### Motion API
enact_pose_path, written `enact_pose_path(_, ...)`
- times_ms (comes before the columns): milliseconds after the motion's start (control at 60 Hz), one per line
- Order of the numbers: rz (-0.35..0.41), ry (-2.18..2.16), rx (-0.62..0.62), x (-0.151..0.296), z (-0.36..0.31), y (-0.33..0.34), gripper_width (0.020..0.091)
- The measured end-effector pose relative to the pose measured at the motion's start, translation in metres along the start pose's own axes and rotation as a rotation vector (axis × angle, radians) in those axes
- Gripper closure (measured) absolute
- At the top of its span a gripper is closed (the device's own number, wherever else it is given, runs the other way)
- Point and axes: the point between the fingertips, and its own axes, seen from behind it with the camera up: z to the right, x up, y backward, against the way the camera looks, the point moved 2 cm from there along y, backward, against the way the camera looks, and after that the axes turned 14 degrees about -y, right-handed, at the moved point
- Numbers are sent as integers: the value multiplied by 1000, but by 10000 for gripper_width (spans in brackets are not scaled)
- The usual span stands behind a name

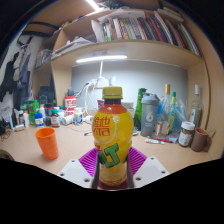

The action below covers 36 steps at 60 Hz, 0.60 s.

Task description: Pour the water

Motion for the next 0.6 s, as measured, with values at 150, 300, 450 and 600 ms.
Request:
enact_pose_path(150,-12,62,-23,-2,7,3,439)
enact_pose_path(300,-23,62,-49,-5,15,23,257)
enact_pose_path(450,-13,32,-69,-8,21,69,259)
enact_pose_path(600,37,25,-41,-6,7,146,261)
